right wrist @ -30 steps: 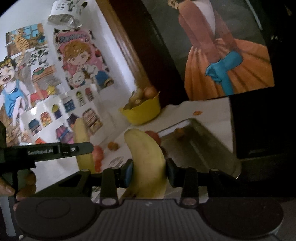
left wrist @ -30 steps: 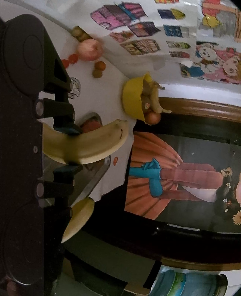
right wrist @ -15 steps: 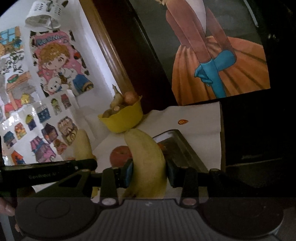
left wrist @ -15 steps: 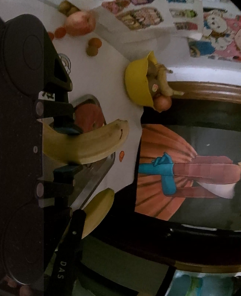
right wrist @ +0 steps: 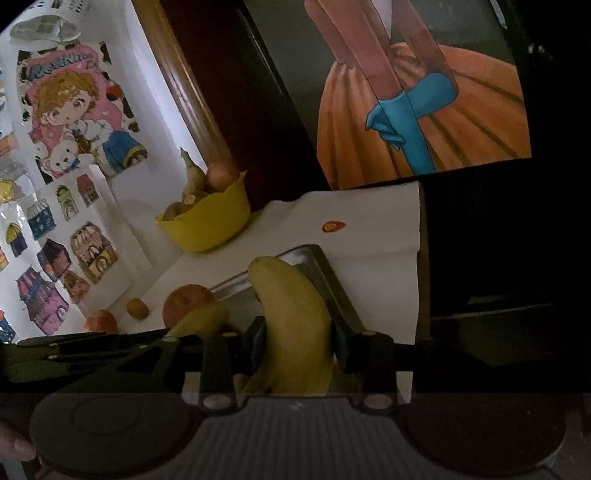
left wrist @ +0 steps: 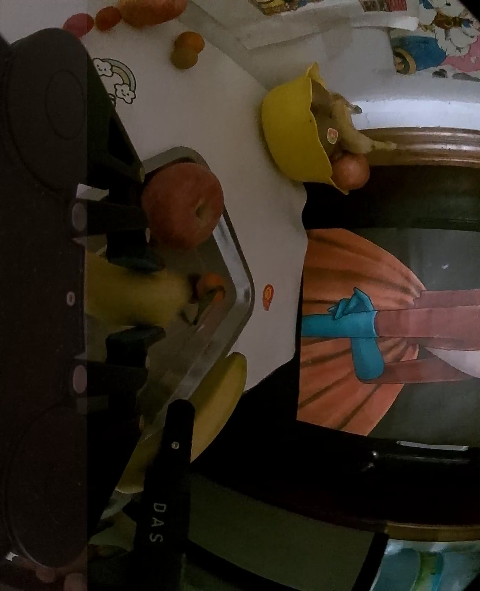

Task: Organize fruits
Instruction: 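Lower both bananas into the metal tray and open both grippers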

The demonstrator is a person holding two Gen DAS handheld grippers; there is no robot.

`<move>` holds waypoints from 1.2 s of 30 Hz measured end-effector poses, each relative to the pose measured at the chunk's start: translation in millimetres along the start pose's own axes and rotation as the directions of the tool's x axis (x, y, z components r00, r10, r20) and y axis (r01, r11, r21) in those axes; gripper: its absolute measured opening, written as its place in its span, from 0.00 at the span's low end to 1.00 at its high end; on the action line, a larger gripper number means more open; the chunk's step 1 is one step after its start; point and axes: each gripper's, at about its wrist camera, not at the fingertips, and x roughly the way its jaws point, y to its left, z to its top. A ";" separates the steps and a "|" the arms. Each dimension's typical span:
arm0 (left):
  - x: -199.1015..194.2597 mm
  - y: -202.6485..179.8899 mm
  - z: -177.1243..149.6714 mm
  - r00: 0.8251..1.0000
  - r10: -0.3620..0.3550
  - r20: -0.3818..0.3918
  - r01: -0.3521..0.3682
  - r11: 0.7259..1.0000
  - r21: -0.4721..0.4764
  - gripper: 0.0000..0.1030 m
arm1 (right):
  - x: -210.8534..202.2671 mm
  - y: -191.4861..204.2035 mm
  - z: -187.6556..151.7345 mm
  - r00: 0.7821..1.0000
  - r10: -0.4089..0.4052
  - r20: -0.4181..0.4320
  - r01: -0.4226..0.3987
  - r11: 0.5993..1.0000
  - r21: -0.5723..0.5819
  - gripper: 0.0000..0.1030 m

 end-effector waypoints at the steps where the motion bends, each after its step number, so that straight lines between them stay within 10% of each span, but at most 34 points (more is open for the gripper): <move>1: 0.6 -1.1 -0.1 1.000 0.002 0.008 -0.002 1.000 0.006 0.32 | 2.2 -1.0 -0.5 1.000 -0.003 -0.006 0.003 1.000 0.000 0.41; 36: 14.8 -5.9 -18.8 0.998 -0.057 -0.008 0.057 0.998 0.033 0.40 | 25.5 9.3 -11.3 0.995 -0.076 -0.060 0.070 0.993 -0.096 0.46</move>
